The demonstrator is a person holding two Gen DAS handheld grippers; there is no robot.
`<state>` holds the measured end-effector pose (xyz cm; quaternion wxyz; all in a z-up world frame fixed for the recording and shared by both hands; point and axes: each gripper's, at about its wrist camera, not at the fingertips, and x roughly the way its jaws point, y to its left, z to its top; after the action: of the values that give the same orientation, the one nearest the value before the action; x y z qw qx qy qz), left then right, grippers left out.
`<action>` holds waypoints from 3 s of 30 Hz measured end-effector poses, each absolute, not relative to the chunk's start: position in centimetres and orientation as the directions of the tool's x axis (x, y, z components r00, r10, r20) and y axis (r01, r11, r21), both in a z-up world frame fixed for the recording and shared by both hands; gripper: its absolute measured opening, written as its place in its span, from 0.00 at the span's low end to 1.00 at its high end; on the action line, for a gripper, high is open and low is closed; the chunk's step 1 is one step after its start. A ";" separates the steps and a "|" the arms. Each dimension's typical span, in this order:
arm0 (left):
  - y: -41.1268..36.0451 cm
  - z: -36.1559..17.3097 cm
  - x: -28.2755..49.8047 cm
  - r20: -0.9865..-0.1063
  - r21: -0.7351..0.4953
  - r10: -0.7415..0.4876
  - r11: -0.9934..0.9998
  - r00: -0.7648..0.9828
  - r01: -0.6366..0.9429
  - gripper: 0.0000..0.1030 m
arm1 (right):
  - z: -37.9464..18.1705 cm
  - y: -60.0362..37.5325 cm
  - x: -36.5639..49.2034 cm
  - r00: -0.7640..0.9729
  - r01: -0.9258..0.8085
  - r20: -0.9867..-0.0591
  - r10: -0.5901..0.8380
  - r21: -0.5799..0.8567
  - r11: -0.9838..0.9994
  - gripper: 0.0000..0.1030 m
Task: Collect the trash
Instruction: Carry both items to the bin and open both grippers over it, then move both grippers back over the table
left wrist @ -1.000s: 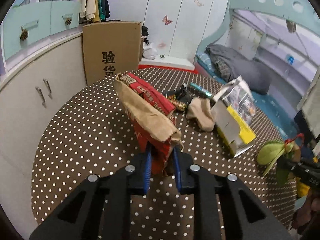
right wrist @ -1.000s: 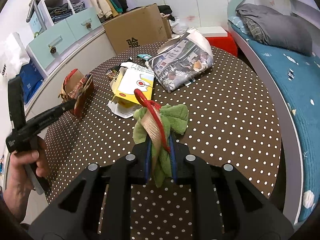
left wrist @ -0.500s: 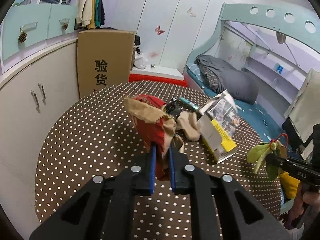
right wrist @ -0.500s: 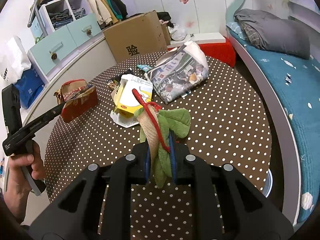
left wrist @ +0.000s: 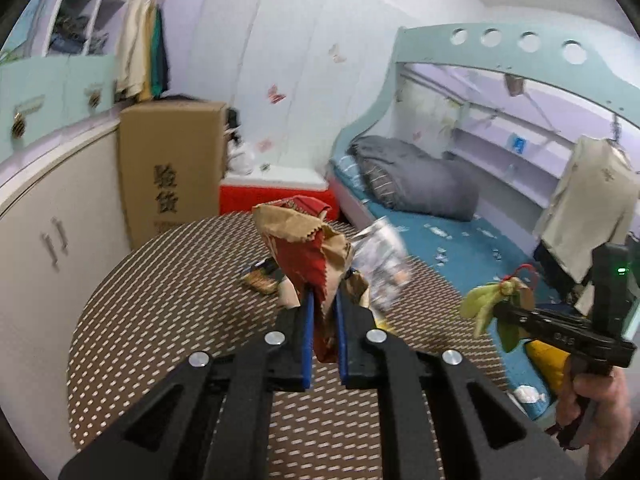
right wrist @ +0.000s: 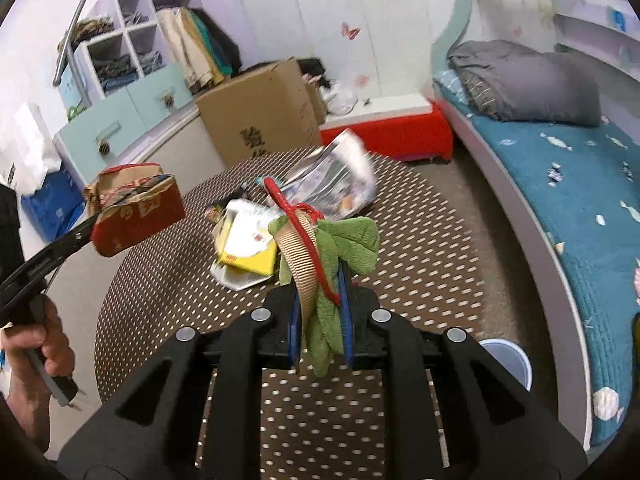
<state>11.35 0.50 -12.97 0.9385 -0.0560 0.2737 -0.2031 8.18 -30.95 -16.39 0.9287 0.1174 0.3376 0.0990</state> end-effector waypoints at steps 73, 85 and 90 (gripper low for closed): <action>-31.8 -14.7 11.4 -0.676 -0.085 -0.558 0.709 0.482 0.700 0.92 | -18.4 -50.9 -0.7 0.765 0.492 -0.622 -0.168 0.396 0.775 0.94; -22.9 -9.7 10.9 -0.571 -0.112 -0.562 0.775 0.598 0.622 0.95 | -11.6 -42.2 0.5 0.816 0.377 -0.555 -0.165 0.293 0.879 0.94; -19.0 -8.6 11.3 -0.535 -0.119 -0.537 0.812 0.652 0.571 0.95 | -9.9 -39.2 1.0 0.837 0.327 -0.528 -0.142 0.275 0.904 0.94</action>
<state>11.34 -19.00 -8.56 0.9083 0.0301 0.2846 -0.3049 1.03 -39.18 -9.93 0.9413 0.1801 0.2569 -0.1244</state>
